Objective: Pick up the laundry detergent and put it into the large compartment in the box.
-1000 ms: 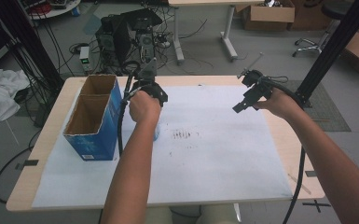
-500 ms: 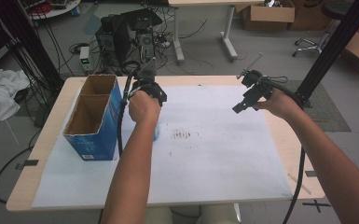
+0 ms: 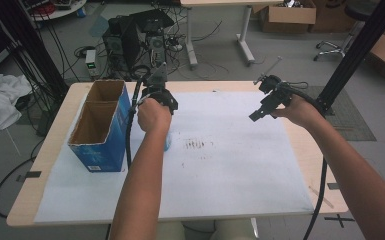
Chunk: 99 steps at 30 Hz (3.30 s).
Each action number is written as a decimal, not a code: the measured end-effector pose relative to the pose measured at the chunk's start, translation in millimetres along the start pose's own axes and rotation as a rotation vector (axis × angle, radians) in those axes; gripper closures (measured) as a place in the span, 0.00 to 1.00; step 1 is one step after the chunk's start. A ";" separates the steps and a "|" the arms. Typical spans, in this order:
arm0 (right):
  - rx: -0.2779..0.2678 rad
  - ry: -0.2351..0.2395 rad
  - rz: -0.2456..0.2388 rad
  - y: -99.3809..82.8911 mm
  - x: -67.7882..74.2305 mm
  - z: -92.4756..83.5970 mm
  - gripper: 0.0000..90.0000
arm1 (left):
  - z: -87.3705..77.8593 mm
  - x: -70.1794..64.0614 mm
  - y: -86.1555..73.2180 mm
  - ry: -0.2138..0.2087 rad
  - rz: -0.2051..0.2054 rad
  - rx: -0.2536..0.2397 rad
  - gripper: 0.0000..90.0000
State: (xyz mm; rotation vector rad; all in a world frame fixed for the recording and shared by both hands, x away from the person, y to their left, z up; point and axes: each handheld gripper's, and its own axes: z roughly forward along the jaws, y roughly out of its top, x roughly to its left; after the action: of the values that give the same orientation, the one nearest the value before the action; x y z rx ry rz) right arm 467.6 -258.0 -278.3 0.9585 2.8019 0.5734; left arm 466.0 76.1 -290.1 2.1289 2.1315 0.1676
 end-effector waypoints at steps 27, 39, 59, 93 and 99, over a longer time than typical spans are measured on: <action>0.002 0.003 0.003 -0.5 0.8 -0.5 0.19 | -13.4 -0.6 0.8 -0.013 0.022 -0.026 0.42; -0.005 0.004 -0.002 -3.7 2.5 -6.1 0.19 | -81.3 11.8 3.0 -0.032 0.043 -0.061 0.42; 0.000 0.004 -0.002 -4.7 6.1 -8.0 0.19 | -196.3 76.7 -5.9 -0.029 0.019 -0.156 0.42; 0.000 -0.001 -0.014 -0.6 10.9 -5.2 0.19 | -194.4 163.1 -48.0 0.060 -0.012 -0.218 0.42; 0.004 0.000 -0.016 0.7 12.2 -3.9 0.19 | -182.2 165.6 -50.8 0.063 -0.001 -0.220 0.42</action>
State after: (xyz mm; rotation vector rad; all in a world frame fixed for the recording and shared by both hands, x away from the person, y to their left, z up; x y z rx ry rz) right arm 457.4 -251.2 -274.4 0.9362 2.8089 0.5665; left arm 385.7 243.3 -120.4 2.0228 2.0394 0.4528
